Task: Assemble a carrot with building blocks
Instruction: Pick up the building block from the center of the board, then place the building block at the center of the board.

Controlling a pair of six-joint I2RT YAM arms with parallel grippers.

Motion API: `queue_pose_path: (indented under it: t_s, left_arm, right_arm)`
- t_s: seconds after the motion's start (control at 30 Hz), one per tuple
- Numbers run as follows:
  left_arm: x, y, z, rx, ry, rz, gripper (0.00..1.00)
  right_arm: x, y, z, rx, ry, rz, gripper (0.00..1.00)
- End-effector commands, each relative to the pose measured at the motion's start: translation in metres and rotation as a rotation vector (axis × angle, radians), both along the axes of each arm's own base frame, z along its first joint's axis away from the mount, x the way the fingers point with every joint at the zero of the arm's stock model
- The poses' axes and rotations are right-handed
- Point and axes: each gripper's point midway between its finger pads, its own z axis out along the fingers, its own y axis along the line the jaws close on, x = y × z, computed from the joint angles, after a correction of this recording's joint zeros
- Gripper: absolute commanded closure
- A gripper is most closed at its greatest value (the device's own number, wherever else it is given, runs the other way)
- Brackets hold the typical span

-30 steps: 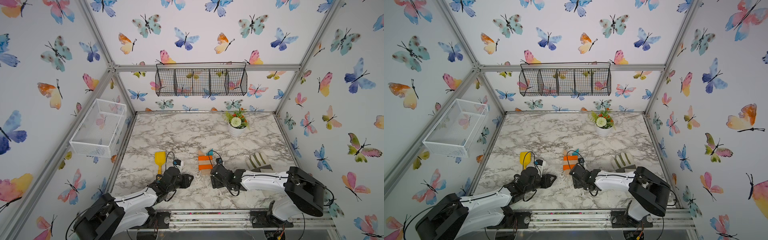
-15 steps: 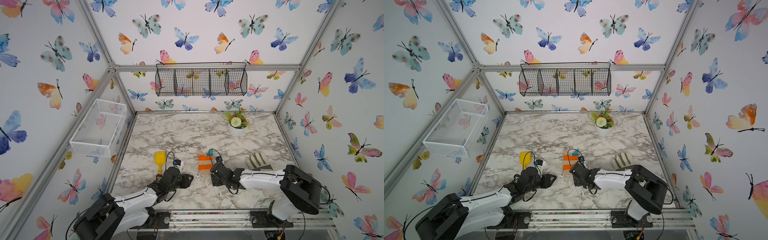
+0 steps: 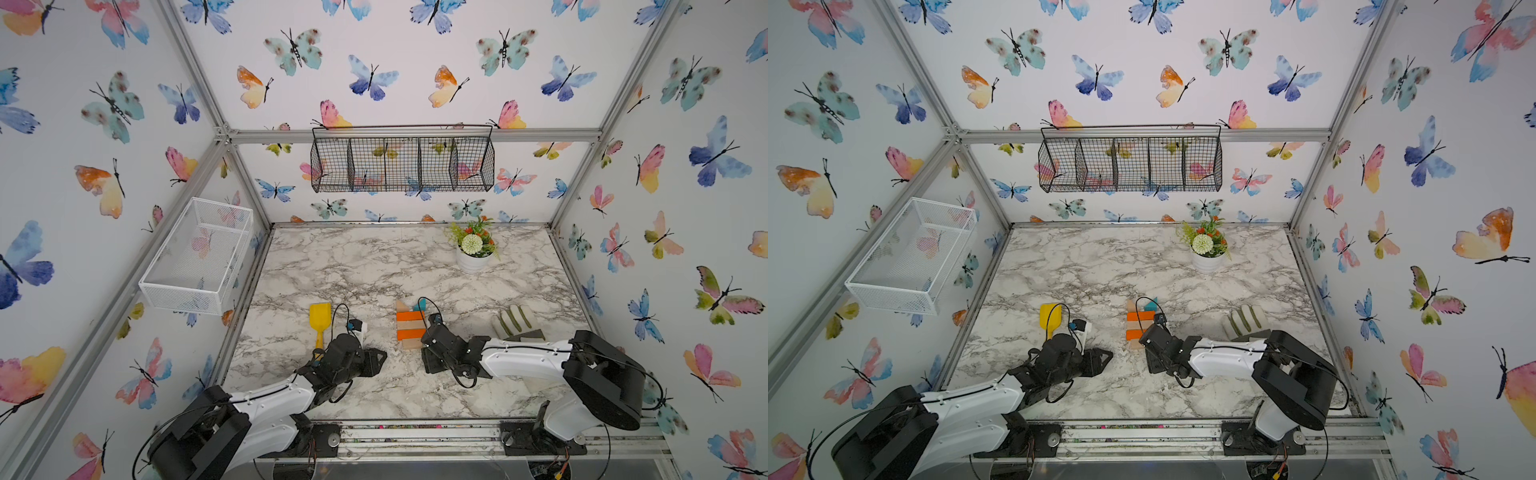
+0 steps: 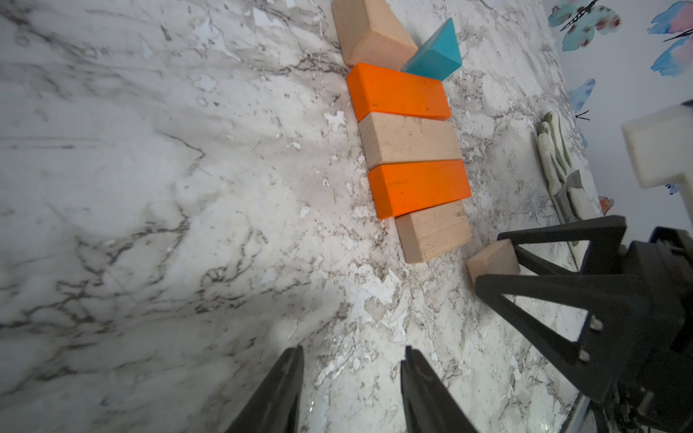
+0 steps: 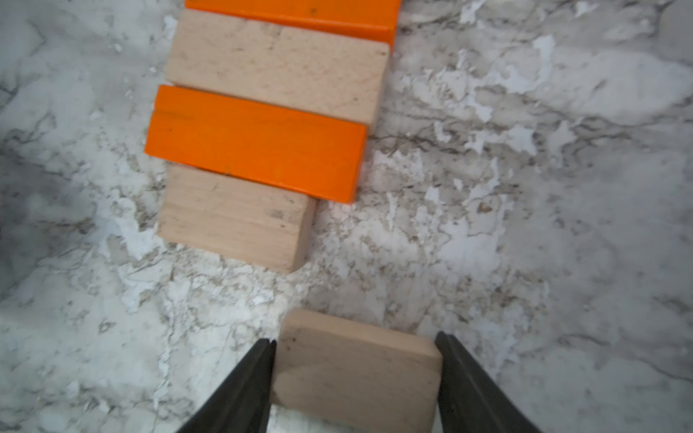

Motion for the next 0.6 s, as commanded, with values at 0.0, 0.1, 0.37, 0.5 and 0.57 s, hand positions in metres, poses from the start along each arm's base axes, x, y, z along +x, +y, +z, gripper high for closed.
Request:
queue_pose_path:
  t_s: [0.0,0.1,0.37,0.5,0.57]
  left_arm:
    - [0.002,0.001,0.000,0.003,-0.014,-0.004,0.52]
    - [0.002,0.001,0.000,0.005,-0.015,-0.003,0.52]
    - [0.003,0.000,0.002,0.006,-0.016,-0.002,0.52]
    - [0.003,0.001,0.000,0.010,-0.014,0.000,0.52]
    - [0.003,0.001,0.000,0.009,-0.013,-0.002,0.52]
  right_arm:
    - [-0.012,0.030,0.016,0.080,0.019,0.077,0.48]
    - [-0.013,0.045,0.018,0.119,0.018,0.112,0.47]
    - [-0.009,0.054,0.007,0.094,0.025,0.118,0.46]
    - [-0.007,0.054,0.005,0.084,0.021,0.112,0.45]
    - [-0.006,0.053,0.004,0.077,0.018,0.108,0.44]
